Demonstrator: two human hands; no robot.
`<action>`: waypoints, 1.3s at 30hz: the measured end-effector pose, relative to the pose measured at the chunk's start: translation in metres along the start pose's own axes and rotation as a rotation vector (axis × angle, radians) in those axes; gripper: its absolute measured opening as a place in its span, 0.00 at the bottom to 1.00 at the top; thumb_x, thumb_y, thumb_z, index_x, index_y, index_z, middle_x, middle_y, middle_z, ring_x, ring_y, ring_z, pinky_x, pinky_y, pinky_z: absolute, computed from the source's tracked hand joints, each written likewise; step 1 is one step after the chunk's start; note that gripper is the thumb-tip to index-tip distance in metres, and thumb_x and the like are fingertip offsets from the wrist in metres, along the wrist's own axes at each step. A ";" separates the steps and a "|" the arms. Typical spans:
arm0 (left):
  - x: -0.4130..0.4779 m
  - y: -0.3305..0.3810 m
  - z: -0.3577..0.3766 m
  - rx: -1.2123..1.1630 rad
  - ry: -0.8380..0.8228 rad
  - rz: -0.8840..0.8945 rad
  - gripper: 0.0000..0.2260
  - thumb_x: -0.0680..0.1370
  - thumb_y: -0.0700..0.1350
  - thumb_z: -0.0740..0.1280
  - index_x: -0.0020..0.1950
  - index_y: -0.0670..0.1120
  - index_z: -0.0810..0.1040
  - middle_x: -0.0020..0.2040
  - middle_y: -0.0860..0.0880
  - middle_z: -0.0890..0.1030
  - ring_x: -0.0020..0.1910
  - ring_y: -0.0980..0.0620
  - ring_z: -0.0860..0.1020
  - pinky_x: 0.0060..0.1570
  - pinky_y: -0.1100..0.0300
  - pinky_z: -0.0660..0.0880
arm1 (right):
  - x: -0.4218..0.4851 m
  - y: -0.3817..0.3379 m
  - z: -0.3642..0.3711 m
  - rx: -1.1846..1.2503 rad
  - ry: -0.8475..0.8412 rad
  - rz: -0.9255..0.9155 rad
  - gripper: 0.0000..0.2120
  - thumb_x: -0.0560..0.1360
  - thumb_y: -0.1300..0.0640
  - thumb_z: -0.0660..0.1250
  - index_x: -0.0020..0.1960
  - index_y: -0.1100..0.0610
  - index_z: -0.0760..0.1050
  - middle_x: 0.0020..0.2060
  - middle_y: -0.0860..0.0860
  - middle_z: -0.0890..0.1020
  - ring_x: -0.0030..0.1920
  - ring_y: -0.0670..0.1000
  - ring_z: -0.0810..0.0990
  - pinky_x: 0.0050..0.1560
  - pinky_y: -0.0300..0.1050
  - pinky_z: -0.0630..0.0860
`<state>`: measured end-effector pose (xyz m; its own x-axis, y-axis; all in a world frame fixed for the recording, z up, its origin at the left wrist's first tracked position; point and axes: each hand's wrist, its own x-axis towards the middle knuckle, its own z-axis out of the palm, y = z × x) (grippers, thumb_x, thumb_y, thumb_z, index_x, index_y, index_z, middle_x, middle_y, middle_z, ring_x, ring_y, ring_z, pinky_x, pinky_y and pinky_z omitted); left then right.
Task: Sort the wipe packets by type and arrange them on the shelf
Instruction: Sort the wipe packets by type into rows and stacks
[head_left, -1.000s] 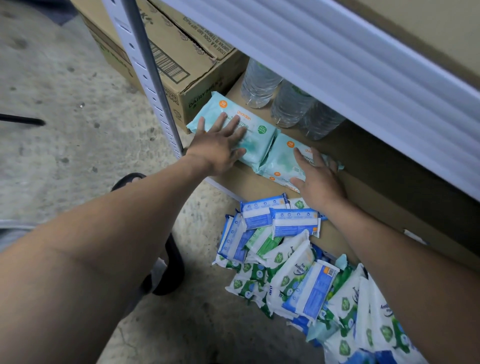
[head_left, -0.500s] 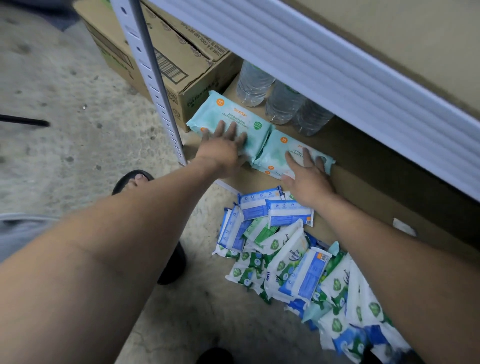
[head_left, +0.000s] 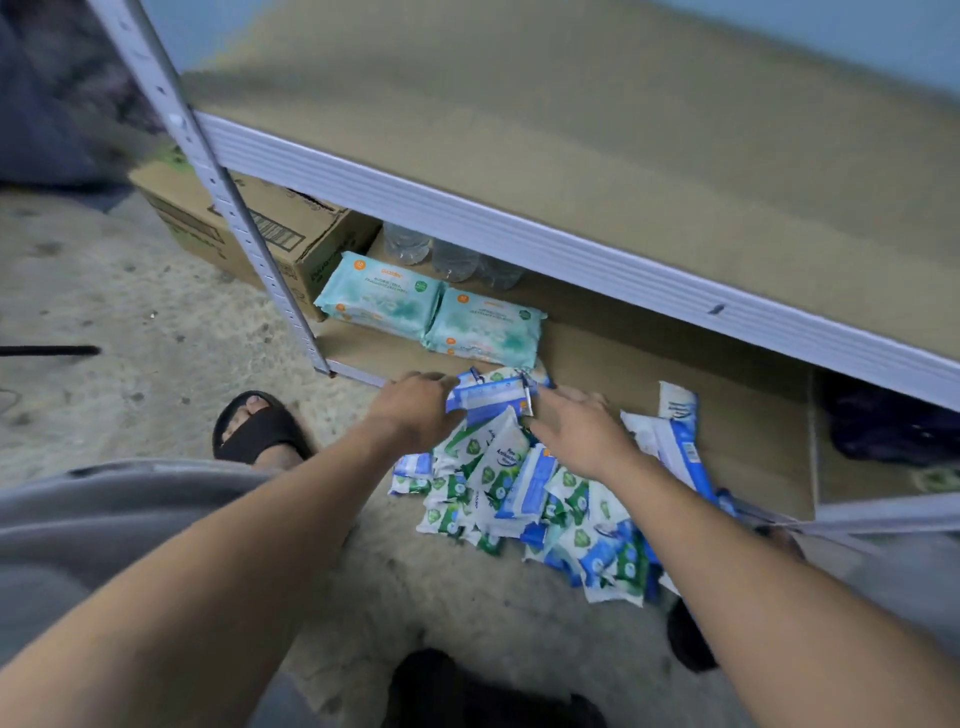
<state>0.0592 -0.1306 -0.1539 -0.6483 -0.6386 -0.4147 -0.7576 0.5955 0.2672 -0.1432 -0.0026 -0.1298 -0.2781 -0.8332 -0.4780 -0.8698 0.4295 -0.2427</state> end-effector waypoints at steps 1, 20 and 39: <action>-0.007 0.011 -0.001 -0.007 0.003 0.017 0.27 0.82 0.58 0.60 0.78 0.48 0.65 0.75 0.46 0.70 0.72 0.41 0.68 0.67 0.45 0.70 | -0.014 0.006 -0.002 0.010 0.025 0.001 0.23 0.81 0.43 0.60 0.75 0.45 0.65 0.73 0.52 0.70 0.70 0.63 0.67 0.70 0.52 0.66; -0.061 0.178 0.065 -0.330 0.017 -0.005 0.27 0.80 0.57 0.66 0.77 0.49 0.67 0.75 0.47 0.70 0.68 0.45 0.73 0.64 0.53 0.72 | -0.171 0.167 0.045 0.399 0.189 0.411 0.28 0.79 0.48 0.65 0.78 0.51 0.65 0.74 0.54 0.70 0.73 0.58 0.67 0.70 0.48 0.65; 0.027 0.219 0.110 -0.444 0.021 -0.165 0.43 0.74 0.65 0.70 0.81 0.59 0.50 0.75 0.47 0.68 0.69 0.44 0.71 0.64 0.49 0.73 | -0.079 0.183 0.067 0.353 0.047 0.300 0.41 0.75 0.32 0.64 0.81 0.40 0.48 0.80 0.52 0.38 0.76 0.67 0.52 0.73 0.61 0.61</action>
<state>-0.1154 0.0361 -0.2020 -0.5142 -0.7196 -0.4666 -0.8071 0.2220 0.5470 -0.2529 0.1649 -0.1924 -0.5217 -0.6651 -0.5343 -0.5582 0.7397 -0.3757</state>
